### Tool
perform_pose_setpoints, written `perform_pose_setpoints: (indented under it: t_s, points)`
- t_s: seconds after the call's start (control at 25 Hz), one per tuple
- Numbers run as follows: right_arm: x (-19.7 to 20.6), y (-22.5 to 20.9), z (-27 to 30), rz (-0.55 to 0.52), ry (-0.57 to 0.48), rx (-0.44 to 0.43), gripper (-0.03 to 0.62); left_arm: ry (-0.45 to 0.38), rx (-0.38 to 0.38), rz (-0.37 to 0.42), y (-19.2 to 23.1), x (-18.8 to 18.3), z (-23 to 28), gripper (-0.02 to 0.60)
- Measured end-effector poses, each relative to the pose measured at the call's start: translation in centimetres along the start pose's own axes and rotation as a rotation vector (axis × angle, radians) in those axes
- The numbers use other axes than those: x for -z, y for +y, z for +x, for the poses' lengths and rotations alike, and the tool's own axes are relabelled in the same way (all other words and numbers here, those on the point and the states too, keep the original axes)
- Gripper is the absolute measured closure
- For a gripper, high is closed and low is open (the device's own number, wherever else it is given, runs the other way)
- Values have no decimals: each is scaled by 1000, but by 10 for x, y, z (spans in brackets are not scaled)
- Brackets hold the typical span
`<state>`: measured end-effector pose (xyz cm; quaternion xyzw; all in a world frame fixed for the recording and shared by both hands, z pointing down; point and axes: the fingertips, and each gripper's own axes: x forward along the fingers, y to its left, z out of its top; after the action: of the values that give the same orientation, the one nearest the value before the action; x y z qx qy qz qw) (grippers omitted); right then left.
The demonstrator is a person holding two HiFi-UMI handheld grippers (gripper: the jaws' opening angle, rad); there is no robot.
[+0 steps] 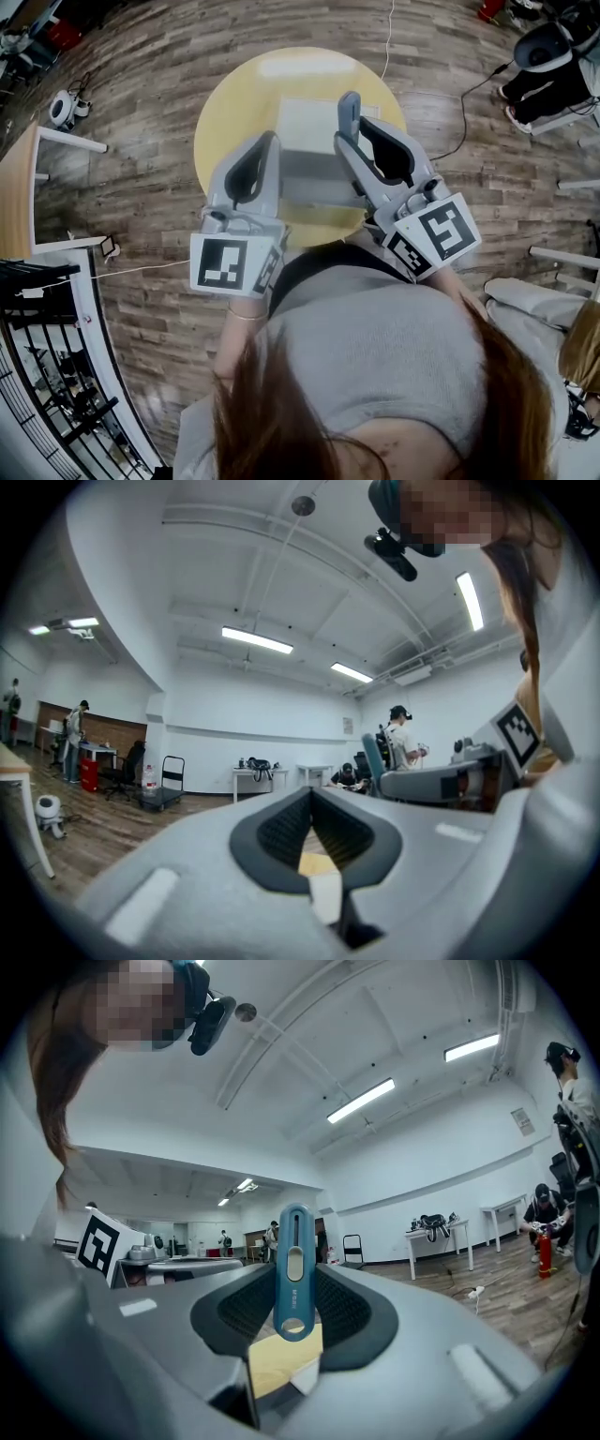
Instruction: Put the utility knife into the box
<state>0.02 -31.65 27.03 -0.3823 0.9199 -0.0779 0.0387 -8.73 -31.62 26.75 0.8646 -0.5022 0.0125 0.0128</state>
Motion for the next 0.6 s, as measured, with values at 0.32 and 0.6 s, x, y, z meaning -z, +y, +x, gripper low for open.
perform_pose_setpoints:
  t_s: [0.32, 0.6]
  points:
    - [22, -2, 26, -19, 93, -41, 462, 24, -8, -9, 22, 8, 10, 586]
    - [51, 9, 27, -178, 364, -196, 462, 20, 13, -19, 25, 9, 14, 586]
